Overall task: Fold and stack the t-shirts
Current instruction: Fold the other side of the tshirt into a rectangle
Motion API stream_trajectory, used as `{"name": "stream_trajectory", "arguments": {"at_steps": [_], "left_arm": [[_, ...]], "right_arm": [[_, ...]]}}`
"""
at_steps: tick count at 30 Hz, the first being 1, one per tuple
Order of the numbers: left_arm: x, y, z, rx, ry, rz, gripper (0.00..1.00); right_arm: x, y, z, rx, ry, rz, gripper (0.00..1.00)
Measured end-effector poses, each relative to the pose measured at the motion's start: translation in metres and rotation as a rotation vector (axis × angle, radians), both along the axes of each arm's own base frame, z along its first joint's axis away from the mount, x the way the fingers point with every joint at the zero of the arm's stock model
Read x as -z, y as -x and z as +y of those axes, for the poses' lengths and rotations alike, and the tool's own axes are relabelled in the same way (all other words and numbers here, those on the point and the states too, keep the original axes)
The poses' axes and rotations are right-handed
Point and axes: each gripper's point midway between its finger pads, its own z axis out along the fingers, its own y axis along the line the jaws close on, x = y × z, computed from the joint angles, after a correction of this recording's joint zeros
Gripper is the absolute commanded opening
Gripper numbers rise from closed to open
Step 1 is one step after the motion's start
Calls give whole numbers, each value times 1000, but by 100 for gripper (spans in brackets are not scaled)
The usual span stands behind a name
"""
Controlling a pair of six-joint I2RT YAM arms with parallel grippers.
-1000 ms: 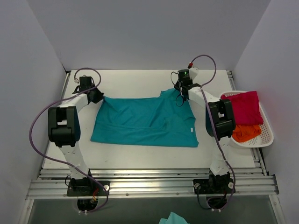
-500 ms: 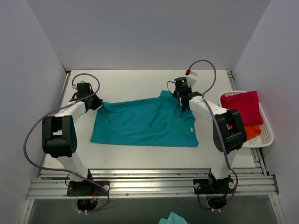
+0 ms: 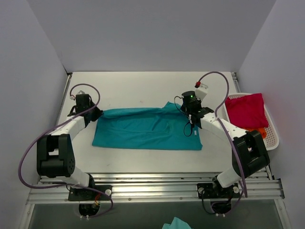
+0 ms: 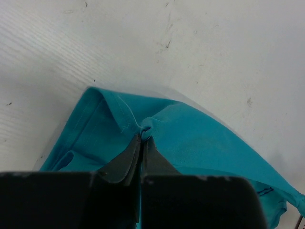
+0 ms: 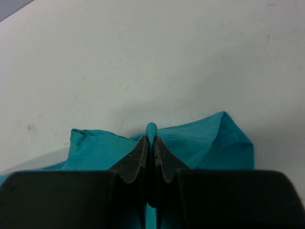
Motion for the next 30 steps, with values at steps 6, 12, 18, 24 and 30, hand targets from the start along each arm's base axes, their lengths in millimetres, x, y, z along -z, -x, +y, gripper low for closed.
{"name": "stream_trajectory", "arguments": {"at_steps": [6, 12, 18, 24, 30], "left_arm": [[9, 23, 6, -26, -25, 14, 2], [21, 43, 0, -22, -56, 29, 2], [34, 61, 3, -39, -89, 57, 6], [31, 72, 14, -108, -122, 59, 98], [22, 84, 31, -220, -155, 69, 94]], "right_arm": [[16, 34, -8, 8, 15, 23, 0], [42, 65, -11, 5, 37, 63, 0], [63, 84, -11, 17, 48, 94, 2], [77, 93, -15, 74, 16, 106, 100], [89, 99, -22, 128, 19, 131, 100]]}}
